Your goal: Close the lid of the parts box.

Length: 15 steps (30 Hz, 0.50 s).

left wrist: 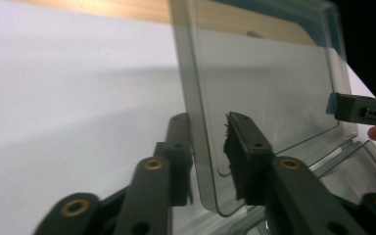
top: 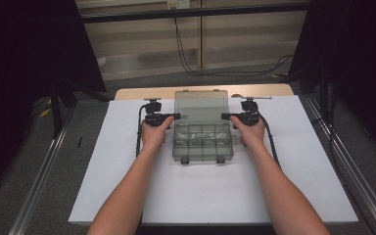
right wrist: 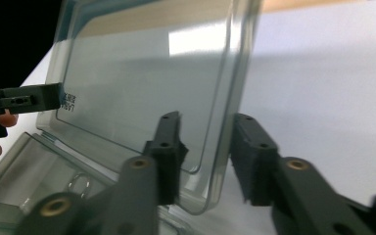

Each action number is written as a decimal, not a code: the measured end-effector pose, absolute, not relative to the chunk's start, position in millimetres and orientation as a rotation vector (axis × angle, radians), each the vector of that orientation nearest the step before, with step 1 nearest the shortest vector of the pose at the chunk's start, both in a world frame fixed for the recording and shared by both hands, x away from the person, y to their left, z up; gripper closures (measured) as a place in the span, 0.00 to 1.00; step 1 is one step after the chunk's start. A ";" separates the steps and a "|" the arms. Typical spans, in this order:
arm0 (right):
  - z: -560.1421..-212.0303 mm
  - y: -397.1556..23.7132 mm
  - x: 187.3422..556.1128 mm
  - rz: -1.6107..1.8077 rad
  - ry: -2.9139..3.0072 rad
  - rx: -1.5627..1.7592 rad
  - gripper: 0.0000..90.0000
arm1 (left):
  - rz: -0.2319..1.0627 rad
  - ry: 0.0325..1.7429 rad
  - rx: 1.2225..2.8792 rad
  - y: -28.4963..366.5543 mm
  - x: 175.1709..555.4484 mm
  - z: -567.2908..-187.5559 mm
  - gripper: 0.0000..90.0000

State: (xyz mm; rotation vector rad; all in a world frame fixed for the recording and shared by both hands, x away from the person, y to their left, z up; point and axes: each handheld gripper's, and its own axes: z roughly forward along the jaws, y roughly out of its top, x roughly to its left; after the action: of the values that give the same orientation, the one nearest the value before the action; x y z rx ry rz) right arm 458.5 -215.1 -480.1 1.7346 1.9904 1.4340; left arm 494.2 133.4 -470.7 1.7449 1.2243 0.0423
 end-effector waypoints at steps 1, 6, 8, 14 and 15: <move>-476.8 -217.3 456.9 1.442 1.989 1.704 0.84 | 0.050 1.209 1.739 135.0 493.3 -468.9 0.86; -465.7 -219.5 448.8 1.368 2.046 1.535 0.94 | 0.104 1.123 1.786 139.9 490.6 -463.2 0.93; -463.7 -218.5 446.7 1.348 2.056 1.493 0.94 | 0.105 1.109 1.805 140.0 492.0 -462.3 0.93; -465.5 -216.2 442.0 1.342 2.032 1.420 0.94 | 0.131 1.138 1.671 139.2 495.5 -454.9 0.85; -465.7 -216.2 440.9 1.348 2.030 1.411 0.94 | 0.145 1.125 1.675 138.8 495.9 -452.7 0.85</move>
State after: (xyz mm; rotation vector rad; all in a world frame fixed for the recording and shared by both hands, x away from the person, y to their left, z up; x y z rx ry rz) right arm 440.9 -216.2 -465.7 1.4111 2.0295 1.3481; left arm 495.9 138.8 -452.7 1.6753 1.1251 0.1450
